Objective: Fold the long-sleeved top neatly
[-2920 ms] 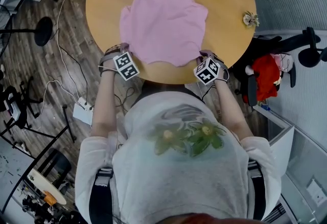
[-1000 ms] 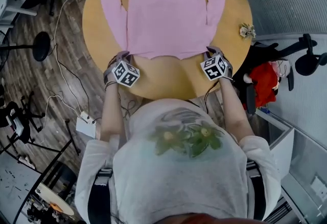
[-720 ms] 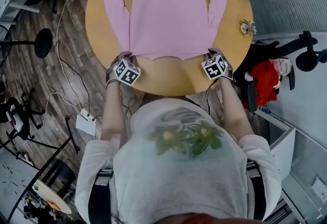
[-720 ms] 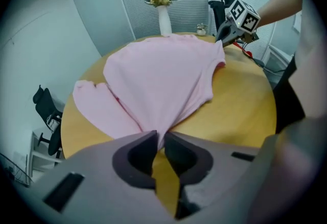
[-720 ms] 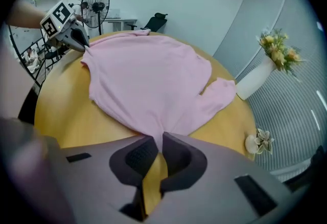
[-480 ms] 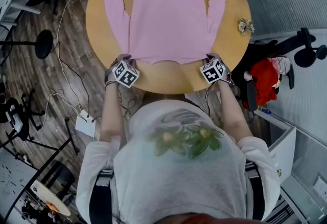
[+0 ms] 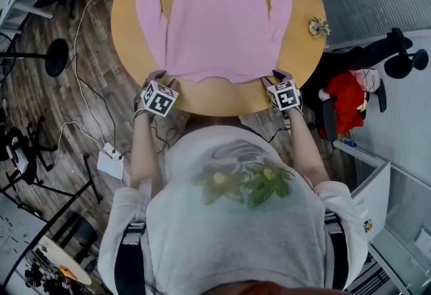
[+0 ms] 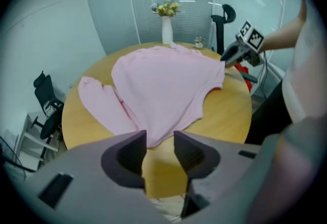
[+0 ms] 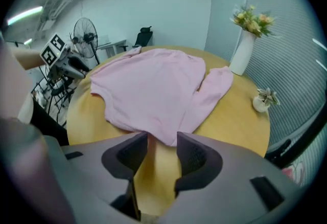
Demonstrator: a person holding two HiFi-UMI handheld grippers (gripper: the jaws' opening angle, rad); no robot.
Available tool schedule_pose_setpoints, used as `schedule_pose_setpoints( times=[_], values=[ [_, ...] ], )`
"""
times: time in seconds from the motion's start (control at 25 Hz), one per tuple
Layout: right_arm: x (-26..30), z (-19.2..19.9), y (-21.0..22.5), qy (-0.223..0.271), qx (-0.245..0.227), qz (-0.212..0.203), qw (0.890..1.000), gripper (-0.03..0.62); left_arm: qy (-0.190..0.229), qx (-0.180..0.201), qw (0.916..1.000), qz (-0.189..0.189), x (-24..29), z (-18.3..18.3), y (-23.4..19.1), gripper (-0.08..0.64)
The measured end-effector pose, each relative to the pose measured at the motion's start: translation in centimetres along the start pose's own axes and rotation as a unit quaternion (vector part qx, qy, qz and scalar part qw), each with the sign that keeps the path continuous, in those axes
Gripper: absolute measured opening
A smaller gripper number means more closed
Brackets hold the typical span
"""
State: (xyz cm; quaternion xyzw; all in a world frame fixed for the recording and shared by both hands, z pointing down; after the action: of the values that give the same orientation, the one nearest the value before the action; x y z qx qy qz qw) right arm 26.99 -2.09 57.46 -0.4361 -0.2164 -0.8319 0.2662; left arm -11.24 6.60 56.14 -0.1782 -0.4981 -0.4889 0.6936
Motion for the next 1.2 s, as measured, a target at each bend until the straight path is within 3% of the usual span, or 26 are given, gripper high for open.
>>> schedule_pose_setpoints(
  times=[0.12, 0.24, 0.36, 0.52, 0.84, 1.0, 1.12, 1.2],
  values=[
    [-0.9, -0.3, 0.0, 0.037, 0.06, -0.009, 0.997, 0.172, 0.047, -0.089, 0.9947, 0.022, -1.5, -1.1, -0.8, 0.149],
    [-1.7, -0.7, 0.3, 0.077, 0.122, -0.02, 0.989, 0.172, 0.084, -0.168, 0.9813, 0.044, -2.2, -2.6, -0.9, 0.149],
    [-2.1, -0.9, 1.1, 0.115, 0.17, -0.027, 0.978, 0.172, 0.103, -0.183, 0.9768, 0.043, -2.0, -4.7, -0.2, 0.149],
    [-2.9, -1.4, 2.5, 0.148, 0.201, -0.019, 0.968, 0.172, 0.104, -0.144, 0.9833, 0.04, -1.1, -7.5, 2.0, 0.147],
    [-2.8, -3.0, 6.9, 0.145, 0.197, 0.0, 0.97, 0.172, 0.06, -0.052, 0.9952, 0.057, 2.0, -12.0, 9.1, 0.147],
    [-2.5, -4.0, 10.4, 0.146, 0.204, 0.005, 0.968, 0.172, 0.084, 0.008, 0.9934, 0.078, 2.4, -16.8, 13.2, 0.147],
    [-2.2, -5.2, 13.6, 0.148, 0.217, 0.014, 0.965, 0.172, 0.107, 0.087, 0.9862, 0.092, 2.9, -20.7, 17.0, 0.147],
    [-1.6, -6.2, 15.7, 0.146, 0.223, 0.016, 0.964, 0.172, 0.113, 0.109, 0.9816, 0.108, 3.6, -22.8, 19.2, 0.147]
  ],
)
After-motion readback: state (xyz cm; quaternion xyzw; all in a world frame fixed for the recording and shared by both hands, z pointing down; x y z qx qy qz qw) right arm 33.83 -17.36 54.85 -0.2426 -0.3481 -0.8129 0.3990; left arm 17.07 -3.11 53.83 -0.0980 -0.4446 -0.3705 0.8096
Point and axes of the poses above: the fingertips, and each gripper's own axes: x forward along the fingers, y to its right, z out of its underside, the point moved 7 cm from there along -x, backward along the fingers, and after that the axes turned 9 degrees about -z, right-handed, at the moved point
